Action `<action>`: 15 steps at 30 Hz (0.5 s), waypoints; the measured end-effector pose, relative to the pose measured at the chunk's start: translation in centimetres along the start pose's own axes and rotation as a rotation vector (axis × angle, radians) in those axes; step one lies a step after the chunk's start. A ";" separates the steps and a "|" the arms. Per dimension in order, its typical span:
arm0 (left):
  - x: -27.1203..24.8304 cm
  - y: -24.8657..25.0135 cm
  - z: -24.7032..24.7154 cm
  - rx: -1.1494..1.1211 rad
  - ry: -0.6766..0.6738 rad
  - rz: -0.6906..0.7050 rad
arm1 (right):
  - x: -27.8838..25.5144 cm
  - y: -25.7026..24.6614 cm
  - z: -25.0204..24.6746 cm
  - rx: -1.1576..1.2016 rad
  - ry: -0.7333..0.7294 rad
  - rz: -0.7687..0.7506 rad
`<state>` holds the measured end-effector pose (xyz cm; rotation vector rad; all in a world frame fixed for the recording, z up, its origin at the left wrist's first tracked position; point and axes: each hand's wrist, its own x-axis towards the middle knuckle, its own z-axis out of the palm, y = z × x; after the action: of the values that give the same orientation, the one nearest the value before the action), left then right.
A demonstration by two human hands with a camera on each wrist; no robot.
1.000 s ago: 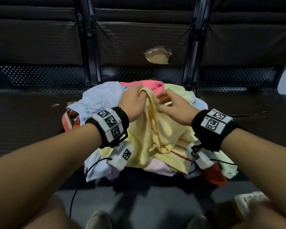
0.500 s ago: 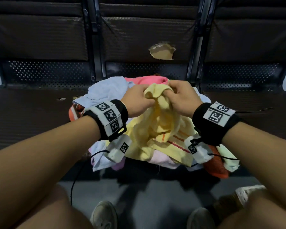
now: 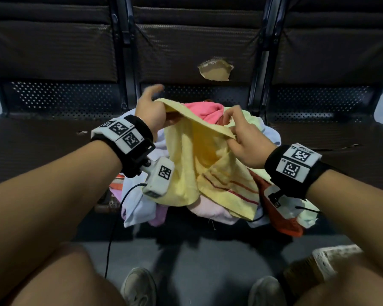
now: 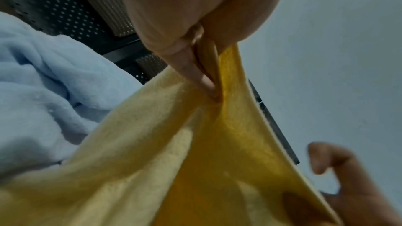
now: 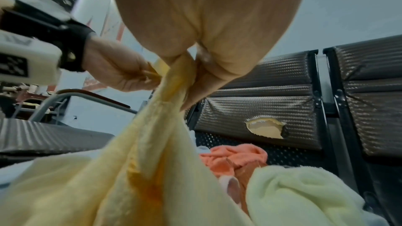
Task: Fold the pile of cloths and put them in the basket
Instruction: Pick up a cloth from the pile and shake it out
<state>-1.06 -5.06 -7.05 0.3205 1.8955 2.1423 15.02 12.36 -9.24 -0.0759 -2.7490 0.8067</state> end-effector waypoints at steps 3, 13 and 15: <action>0.2 -0.5 -0.8 0.176 -0.085 0.054 | 0.0 -1.1 -0.1 -0.013 -0.028 -0.148; -1.0 1.2 -0.4 0.068 0.003 0.041 | -0.6 0.9 1.3 -0.364 -0.443 0.245; -1.6 1.3 0.0 0.068 -0.053 0.024 | -0.5 0.5 2.0 -0.243 -0.367 0.233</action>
<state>0.43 -5.75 -5.75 0.4121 1.9477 2.0659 14.90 11.69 -11.31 -0.3328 -3.2222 0.5828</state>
